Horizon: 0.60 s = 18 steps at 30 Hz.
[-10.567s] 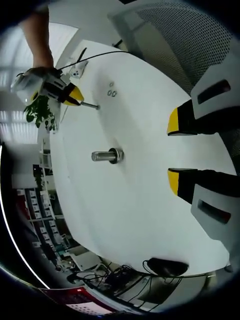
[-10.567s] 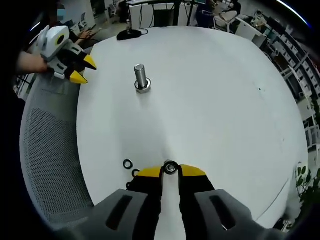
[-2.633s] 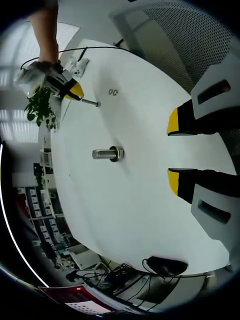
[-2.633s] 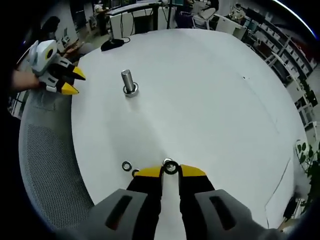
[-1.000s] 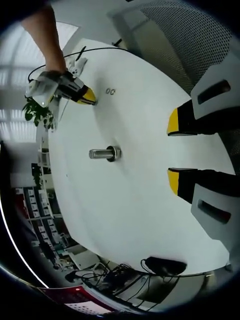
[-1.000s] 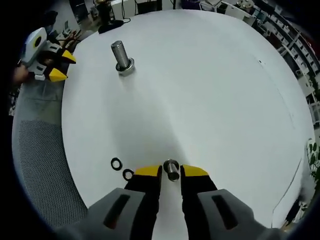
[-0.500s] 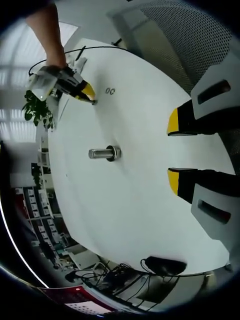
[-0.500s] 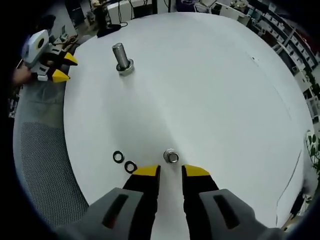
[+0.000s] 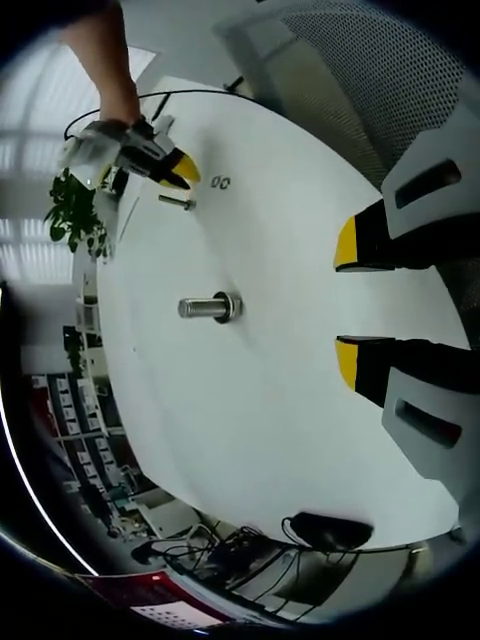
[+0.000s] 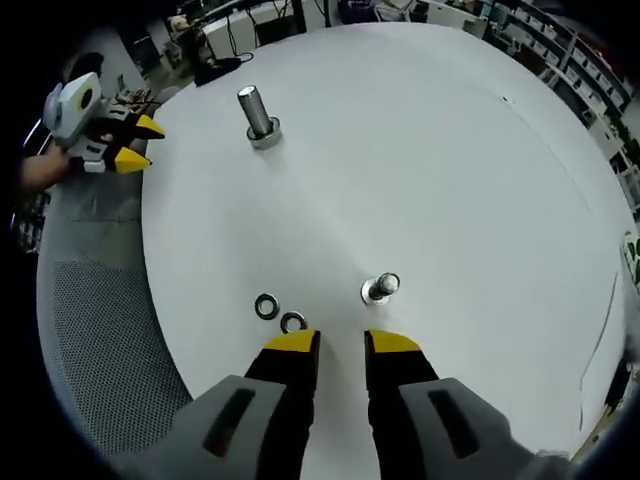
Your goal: Place the washer onto the threaded stud by aligning its center hole with the stud, sliding it down to the base, and recovering from edge contact or off-axis alignment until the washer reaches the visible bottom stop.
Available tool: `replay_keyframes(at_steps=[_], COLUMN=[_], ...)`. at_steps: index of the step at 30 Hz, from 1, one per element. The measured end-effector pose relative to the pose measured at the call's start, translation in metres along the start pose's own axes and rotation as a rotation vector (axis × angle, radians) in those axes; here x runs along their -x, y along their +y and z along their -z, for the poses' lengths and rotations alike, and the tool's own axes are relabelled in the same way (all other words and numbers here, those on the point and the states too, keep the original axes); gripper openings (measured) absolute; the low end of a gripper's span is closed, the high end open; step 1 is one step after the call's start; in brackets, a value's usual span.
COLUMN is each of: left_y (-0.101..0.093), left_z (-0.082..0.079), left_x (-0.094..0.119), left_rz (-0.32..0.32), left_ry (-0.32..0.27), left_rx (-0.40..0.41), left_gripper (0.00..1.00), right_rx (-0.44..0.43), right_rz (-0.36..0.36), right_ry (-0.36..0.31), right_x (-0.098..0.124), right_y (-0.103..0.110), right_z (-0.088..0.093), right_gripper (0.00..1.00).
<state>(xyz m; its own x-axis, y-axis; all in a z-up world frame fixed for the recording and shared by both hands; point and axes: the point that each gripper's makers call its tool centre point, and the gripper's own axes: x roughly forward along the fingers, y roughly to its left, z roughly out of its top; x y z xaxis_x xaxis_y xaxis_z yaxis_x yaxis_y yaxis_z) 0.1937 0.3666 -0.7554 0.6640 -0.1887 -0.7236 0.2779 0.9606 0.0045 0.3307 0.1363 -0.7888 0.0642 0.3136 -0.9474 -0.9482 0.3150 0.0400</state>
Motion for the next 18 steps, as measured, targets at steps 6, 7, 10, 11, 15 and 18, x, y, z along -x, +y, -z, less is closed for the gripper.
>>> replay_keyframes(at_steps=[6, 7, 10, 11, 15, 18], left_y=[0.001, 0.001, 0.002, 0.003, 0.004, 0.004], left_z=[-0.002, -0.002, -0.002, -0.002, -0.002, -0.003], left_x=[0.001, 0.001, 0.001, 0.001, 0.001, 0.002], left_rz=[-0.005, -0.006, -0.009, -0.01, -0.015, -0.016], left_ry=[-0.006, -0.009, -0.008, -0.009, -0.012, -0.016], left_rx=[-0.001, -0.002, 0.004, 0.004, 0.004, 0.002], left_gripper=[0.24, 0.24, 0.24, 0.24, 0.24, 0.24], right_rx=[0.048, 0.057, 0.071, 0.079, 0.116, 0.135], right_rz=[-0.013, -0.013, -0.022, -0.024, -0.031, -0.027], right_ry=[0.001, 0.002, 0.008, 0.007, 0.033, 0.046], right_x=[-0.002, -0.002, -0.003, -0.003, -0.007, -0.009], right_y=[0.012, 0.013, 0.02, 0.021, 0.026, 0.026], right_z=[-0.005, -0.006, -0.008, -0.009, -0.007, -0.006], right_gripper=[0.21, 0.21, 0.22, 0.22, 0.22, 0.22])
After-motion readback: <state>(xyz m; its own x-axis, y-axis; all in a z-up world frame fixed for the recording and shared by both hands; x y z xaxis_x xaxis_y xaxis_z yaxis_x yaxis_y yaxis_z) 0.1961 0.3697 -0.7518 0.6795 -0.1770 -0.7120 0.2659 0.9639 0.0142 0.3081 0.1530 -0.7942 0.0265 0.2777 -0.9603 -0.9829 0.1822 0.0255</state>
